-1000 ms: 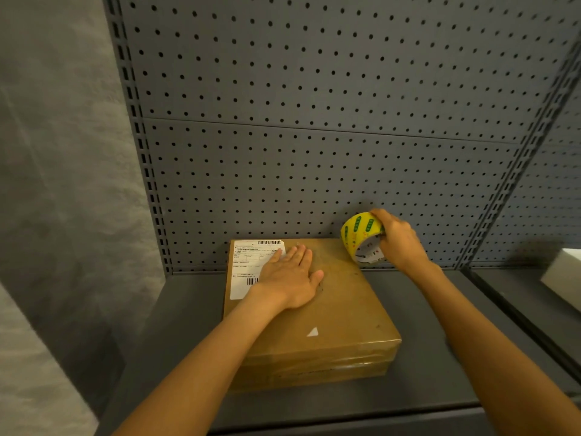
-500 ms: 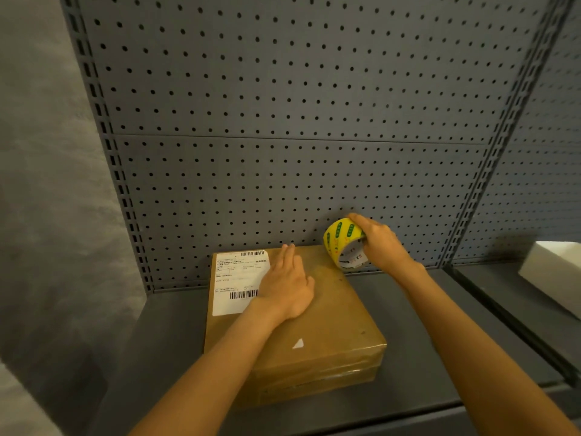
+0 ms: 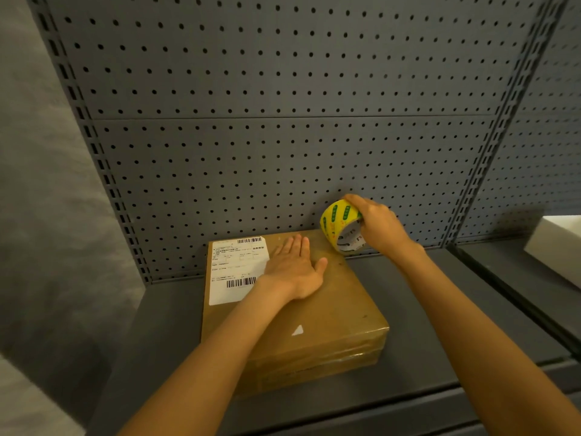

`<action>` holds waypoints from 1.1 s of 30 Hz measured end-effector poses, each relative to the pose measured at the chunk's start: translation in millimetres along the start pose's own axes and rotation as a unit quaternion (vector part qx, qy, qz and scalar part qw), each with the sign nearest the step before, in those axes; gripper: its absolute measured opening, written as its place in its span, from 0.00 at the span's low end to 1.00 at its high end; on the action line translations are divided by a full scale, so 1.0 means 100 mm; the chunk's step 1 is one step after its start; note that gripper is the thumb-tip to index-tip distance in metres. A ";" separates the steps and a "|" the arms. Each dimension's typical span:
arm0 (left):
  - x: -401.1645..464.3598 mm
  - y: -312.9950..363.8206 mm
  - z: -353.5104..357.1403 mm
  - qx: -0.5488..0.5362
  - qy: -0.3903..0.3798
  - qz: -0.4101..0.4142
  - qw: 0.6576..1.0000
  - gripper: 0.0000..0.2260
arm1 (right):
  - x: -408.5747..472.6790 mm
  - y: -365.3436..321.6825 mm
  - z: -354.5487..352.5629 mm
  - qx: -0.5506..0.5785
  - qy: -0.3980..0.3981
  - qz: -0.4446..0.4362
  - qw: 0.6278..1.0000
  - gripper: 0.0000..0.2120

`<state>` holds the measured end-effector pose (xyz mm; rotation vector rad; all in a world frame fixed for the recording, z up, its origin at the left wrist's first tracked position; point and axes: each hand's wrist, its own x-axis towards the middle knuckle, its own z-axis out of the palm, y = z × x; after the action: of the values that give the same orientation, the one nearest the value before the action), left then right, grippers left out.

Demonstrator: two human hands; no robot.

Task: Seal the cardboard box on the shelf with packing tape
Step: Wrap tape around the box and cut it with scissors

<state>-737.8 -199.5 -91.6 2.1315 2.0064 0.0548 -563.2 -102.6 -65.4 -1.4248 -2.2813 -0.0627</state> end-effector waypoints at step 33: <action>0.02 0.19 0.05 0.004 0.022 -0.026 0.999 0.33 | -0.02 -0.09 -0.02 -0.025 0.003 0.007 1.000 0.29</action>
<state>-718.2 -199.3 -92.8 2.0995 2.0897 0.0875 -569.4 -109.2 -62.9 -1.4640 -2.2787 -0.1202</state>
